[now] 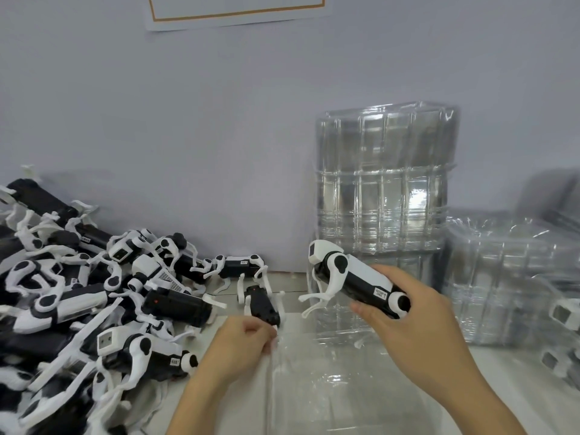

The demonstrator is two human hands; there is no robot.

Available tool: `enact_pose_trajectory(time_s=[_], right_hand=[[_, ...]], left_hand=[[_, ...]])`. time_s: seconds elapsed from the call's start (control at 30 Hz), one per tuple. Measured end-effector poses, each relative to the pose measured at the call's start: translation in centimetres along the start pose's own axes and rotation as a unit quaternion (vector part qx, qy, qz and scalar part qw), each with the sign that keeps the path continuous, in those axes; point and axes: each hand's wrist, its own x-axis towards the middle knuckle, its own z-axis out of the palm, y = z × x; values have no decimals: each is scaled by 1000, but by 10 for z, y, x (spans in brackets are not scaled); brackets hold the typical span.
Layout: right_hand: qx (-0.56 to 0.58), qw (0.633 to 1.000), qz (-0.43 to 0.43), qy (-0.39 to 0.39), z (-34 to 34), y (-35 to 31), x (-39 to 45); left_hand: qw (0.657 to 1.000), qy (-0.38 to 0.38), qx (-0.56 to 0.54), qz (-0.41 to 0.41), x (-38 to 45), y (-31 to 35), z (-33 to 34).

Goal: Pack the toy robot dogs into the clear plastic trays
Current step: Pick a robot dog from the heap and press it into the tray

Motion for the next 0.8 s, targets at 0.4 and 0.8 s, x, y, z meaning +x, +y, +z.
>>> enact_pose_trajectory(time_s=[0.4, 0.8], right_hand=[[-36, 995, 56, -70, -6, 6, -1], [-140, 981, 77, -112, -12, 10, -3]], left_hand=[[981, 124, -109, 102, -13, 41, -13], [981, 154, -106, 55, -50, 44, 7]])
